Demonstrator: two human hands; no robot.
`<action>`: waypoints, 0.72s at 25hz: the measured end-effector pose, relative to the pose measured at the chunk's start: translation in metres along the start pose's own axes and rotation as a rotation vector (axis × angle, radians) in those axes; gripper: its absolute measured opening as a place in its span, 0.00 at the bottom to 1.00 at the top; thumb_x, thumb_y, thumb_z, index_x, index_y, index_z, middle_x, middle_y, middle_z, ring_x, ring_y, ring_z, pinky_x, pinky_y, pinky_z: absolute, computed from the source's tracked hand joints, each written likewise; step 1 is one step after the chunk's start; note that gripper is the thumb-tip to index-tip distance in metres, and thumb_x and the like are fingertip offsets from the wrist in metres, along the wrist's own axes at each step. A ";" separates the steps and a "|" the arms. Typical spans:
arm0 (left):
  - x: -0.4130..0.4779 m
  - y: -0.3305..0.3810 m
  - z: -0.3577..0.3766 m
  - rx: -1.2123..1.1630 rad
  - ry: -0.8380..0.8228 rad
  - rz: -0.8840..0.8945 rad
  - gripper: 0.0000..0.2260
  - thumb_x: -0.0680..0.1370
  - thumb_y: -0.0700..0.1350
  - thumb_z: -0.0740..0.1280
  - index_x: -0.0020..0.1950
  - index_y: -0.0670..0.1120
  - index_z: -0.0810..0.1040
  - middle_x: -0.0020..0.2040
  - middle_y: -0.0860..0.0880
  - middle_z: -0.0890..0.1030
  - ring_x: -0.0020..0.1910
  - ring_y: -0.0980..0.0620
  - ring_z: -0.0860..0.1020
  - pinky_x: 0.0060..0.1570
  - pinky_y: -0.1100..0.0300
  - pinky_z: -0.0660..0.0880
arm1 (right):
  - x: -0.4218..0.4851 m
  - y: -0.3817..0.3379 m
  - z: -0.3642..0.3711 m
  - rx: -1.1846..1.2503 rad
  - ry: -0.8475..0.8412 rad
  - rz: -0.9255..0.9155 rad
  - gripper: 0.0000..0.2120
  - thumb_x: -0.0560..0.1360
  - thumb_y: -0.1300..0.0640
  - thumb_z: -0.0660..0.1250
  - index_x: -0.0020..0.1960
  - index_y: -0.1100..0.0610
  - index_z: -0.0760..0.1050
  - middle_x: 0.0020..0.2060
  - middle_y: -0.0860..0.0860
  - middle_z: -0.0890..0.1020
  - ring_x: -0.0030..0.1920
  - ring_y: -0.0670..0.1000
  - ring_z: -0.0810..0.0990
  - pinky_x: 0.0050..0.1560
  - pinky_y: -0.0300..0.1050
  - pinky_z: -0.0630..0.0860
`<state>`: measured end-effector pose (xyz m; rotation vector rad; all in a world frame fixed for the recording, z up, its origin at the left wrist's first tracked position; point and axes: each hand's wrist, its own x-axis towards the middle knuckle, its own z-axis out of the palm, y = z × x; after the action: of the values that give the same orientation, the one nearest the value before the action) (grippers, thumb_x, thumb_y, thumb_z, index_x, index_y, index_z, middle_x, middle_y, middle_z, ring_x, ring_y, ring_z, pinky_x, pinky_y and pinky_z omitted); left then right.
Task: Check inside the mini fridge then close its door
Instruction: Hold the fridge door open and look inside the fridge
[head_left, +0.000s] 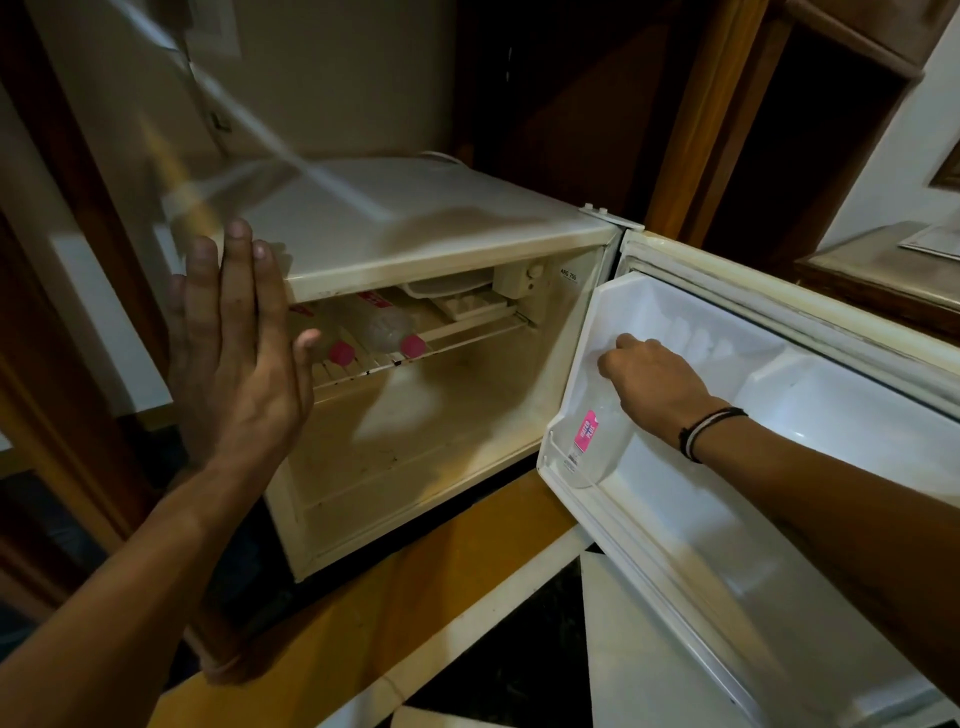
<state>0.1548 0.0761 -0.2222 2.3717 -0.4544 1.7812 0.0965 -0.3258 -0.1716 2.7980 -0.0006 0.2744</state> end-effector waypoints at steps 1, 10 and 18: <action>0.000 0.001 -0.001 -0.010 0.011 0.000 0.34 0.95 0.53 0.55 0.94 0.42 0.41 0.91 0.32 0.59 0.93 0.55 0.32 0.92 0.52 0.35 | -0.001 -0.001 -0.004 0.007 -0.018 0.003 0.17 0.79 0.63 0.67 0.68 0.59 0.75 0.57 0.60 0.77 0.53 0.62 0.80 0.54 0.56 0.82; 0.002 0.003 0.002 0.004 0.087 -0.029 0.32 0.94 0.55 0.51 0.90 0.32 0.64 0.88 0.32 0.62 0.94 0.55 0.35 0.93 0.51 0.38 | 0.007 -0.102 -0.040 0.521 0.134 -0.170 0.18 0.76 0.43 0.72 0.60 0.52 0.80 0.45 0.50 0.85 0.44 0.52 0.84 0.44 0.47 0.80; 0.000 -0.002 0.008 -0.027 0.106 0.028 0.31 0.95 0.56 0.50 0.94 0.44 0.44 0.88 0.36 0.60 0.94 0.54 0.35 0.93 0.50 0.39 | 0.097 -0.208 -0.013 0.962 0.102 0.266 0.22 0.76 0.39 0.70 0.59 0.56 0.79 0.55 0.57 0.84 0.57 0.62 0.83 0.54 0.54 0.81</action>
<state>0.1625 0.0759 -0.2246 2.2503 -0.4964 1.8891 0.1961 -0.1221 -0.2083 3.7328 -0.2918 0.6151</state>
